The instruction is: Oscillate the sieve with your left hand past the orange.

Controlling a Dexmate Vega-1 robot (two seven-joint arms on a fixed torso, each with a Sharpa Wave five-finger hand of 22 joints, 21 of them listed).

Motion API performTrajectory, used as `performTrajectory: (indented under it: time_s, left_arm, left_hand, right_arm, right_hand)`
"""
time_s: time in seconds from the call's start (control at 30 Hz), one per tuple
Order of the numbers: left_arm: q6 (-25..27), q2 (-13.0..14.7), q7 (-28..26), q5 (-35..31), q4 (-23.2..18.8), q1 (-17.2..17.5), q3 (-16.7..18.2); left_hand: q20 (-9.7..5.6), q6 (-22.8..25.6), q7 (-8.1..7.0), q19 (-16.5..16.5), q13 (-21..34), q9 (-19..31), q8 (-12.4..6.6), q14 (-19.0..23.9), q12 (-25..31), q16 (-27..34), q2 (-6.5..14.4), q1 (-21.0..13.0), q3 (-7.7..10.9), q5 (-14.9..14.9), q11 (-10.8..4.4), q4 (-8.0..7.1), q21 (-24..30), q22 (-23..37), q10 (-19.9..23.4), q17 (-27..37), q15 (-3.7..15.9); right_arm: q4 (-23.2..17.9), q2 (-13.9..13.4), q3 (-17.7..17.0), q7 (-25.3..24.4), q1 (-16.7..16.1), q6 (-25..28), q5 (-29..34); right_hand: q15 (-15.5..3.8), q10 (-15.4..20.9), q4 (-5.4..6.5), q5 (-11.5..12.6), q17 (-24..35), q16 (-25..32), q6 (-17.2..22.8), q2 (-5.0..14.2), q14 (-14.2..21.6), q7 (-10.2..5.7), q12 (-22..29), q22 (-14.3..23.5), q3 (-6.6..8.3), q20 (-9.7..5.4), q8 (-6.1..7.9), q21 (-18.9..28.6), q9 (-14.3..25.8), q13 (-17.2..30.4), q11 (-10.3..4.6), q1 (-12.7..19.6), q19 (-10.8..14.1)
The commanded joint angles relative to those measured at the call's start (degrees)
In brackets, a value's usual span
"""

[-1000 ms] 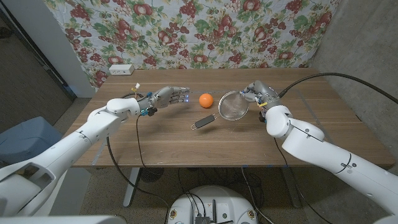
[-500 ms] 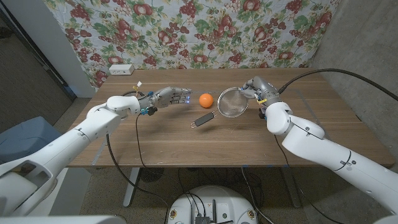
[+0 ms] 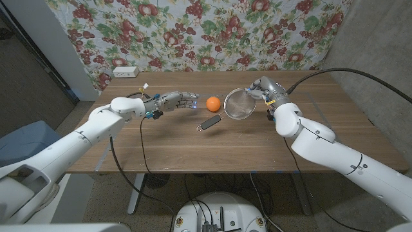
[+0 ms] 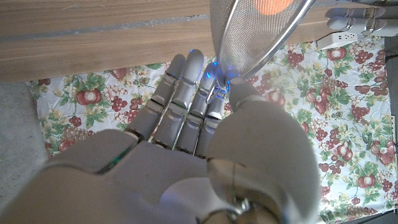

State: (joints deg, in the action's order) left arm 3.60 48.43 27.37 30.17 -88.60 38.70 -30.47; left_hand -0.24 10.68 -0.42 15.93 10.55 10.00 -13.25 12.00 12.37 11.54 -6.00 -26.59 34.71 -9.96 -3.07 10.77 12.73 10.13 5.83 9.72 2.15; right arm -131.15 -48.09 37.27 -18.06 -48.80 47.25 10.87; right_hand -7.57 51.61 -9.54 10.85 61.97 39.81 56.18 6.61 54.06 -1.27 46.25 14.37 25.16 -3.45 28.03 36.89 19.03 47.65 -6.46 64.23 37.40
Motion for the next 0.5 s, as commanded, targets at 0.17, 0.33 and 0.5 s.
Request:
performTrajectory:
  time_s: [0.17, 0.33, 0.5]
  left_arm:
    - [1.3, 1.1, -1.3, -1.7, -2.7, 0.1, -0.3]
    - [1.7, 1.2, -1.2, -1.8, -3.0, 0.0, -0.4]
    - [2.0, 1.2, -0.6, -2.0, -3.0, -0.4, -0.7]
  left_hand:
    - [0.79, 3.0, 0.30, 1.8, 0.1, 0.3, -0.55, 2.2, 0.4, -0.2, -0.5, -4.7, 0.38, -0.8, -0.91, 0.00, 0.2, 0.1, 2.9, 0.1, 2.76]
    - [1.74, 3.4, 0.54, 2.8, 0.1, 0.3, -0.39, 2.9, 0.3, -0.2, -1.1, -6.0, -0.02, -1.4, -0.80, -0.13, 0.3, 0.1, 3.3, 0.1, 2.76]
    - [3.33, 3.7, 0.48, 3.7, 0.1, 0.3, -0.03, 4.0, 0.3, -0.1, -2.0, -7.4, -0.72, -2.2, -0.96, -0.37, 0.4, 0.1, 4.0, 0.1, 2.80]
  right_arm:
    - [0.4, 0.4, -0.4, 1.6, 0.4, -1.1, 1.4]
    - [1.1, 0.8, -0.2, 2.1, 0.9, -1.6, 1.7]
    - [2.0, 1.3, 0.0, 2.6, 1.5, -2.2, 2.0]
  right_hand:
    - [-4.51, 2.9, 0.38, 0.2, 0.7, -0.3, 0.7, -0.30, 0.8, -0.16, -0.3, -0.1, 0.81, -1.00, 0.29, 0.7, 1.2, 0.5, -2.33, 0.1, -0.4]
    - [-4.49, 3.1, 0.38, 0.2, 0.9, -0.6, 0.6, -0.31, 0.8, -0.22, -0.5, -0.2, 0.85, -1.01, 0.35, 1.0, 1.3, 0.3, -2.28, 0.1, -0.6]
    - [-4.49, 2.9, 0.38, 0.1, 1.2, -0.8, 0.6, -0.30, 0.9, -0.12, -0.5, -0.2, 0.88, -0.97, 0.33, 1.4, 1.2, 0.6, -2.21, 0.1, -0.7]
